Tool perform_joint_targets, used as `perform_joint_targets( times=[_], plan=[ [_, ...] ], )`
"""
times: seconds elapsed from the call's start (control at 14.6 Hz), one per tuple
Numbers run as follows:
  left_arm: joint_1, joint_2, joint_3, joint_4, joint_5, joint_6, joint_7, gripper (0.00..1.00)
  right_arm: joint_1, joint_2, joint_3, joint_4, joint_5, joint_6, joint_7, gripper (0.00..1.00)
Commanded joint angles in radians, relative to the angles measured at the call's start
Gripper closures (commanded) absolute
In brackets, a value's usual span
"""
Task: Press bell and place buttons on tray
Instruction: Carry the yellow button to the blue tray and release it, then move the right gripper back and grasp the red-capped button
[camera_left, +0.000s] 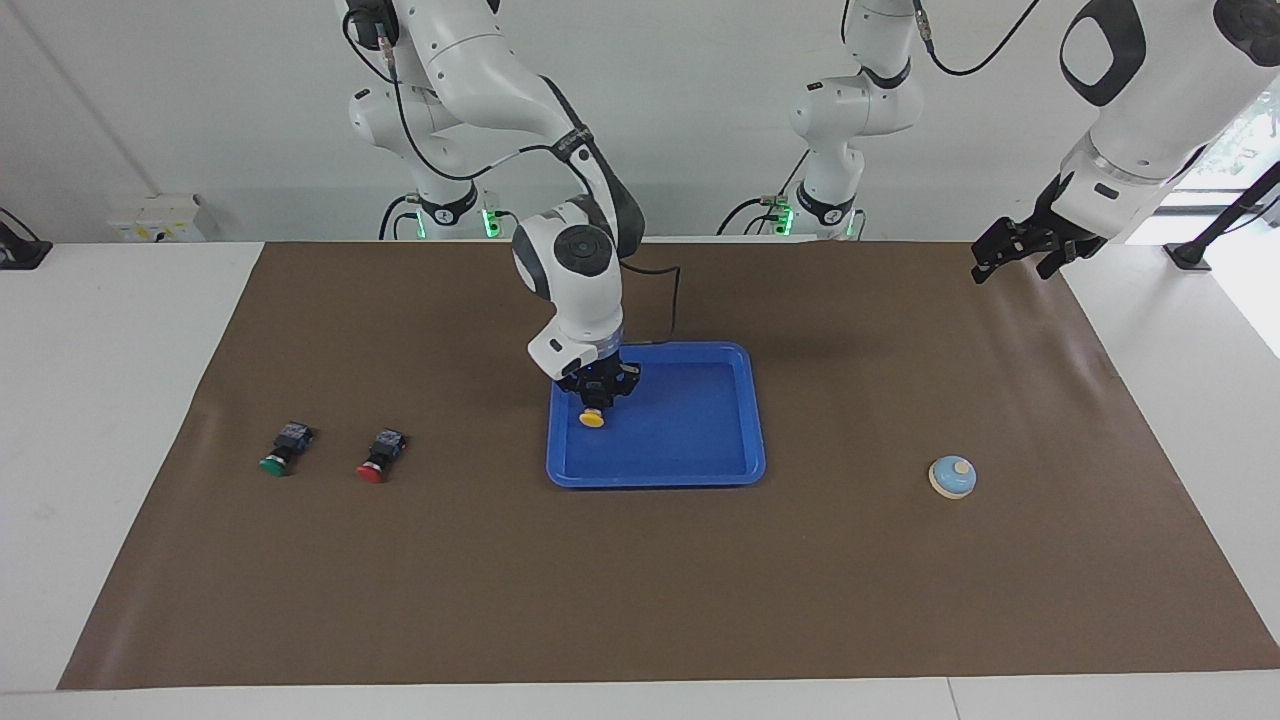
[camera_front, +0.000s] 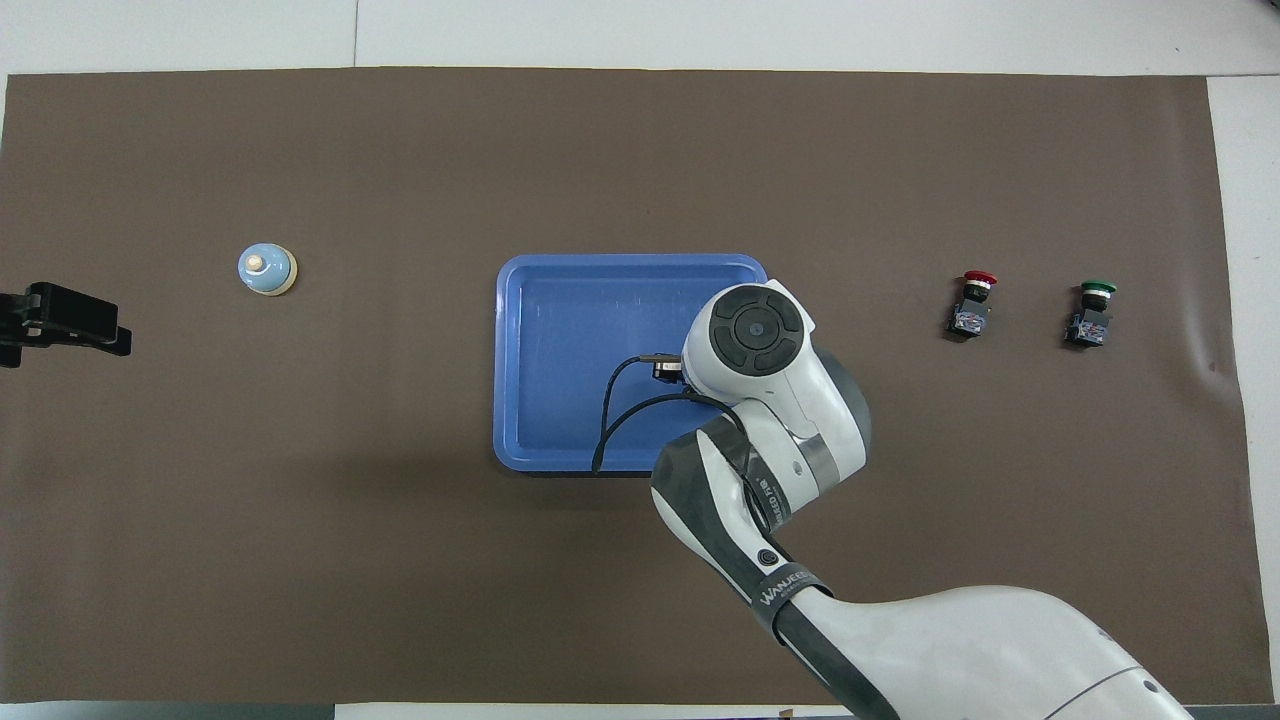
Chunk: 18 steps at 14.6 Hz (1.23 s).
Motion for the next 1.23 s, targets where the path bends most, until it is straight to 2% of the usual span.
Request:
perform_joint_targets(
  times=[0.0, 0.2, 0.41, 0.61, 0.75, 1.16],
  plan=[
    [-0.002, -0.006, 0.002, 0.001, 0.017, 0.005, -0.006, 0.00, 0.001, -0.024, -0.001, -0.025, 0.006, 0.018, 0.072, 0.01],
    [0.003, -0.006, 0.001, -0.002, 0.019, 0.006, -0.009, 0.00, 0.009, -0.031, -0.003, -0.005, 0.008, -0.024, 0.103, 0.00],
    [0.003, -0.008, 0.001, 0.001, 0.019, 0.003, -0.012, 0.00, -0.033, -0.077, -0.015, 0.079, 0.006, -0.159, 0.108, 0.00],
    [0.003, -0.012, 0.001, 0.001, 0.017, 0.003, -0.013, 0.00, -0.149, -0.134, -0.017, 0.093, -0.004, -0.189, 0.089, 0.00],
    [0.003, -0.014, 0.001, 0.001, 0.019, 0.002, -0.013, 0.00, -0.223, -0.139, -0.018, 0.092, -0.010, -0.206, 0.027, 0.00],
    [0.003, -0.014, 0.001, 0.001, 0.019, 0.002, -0.013, 0.00, -0.487, -0.130, -0.018, 0.017, -0.010, -0.114, -0.286, 0.00]
  ],
)
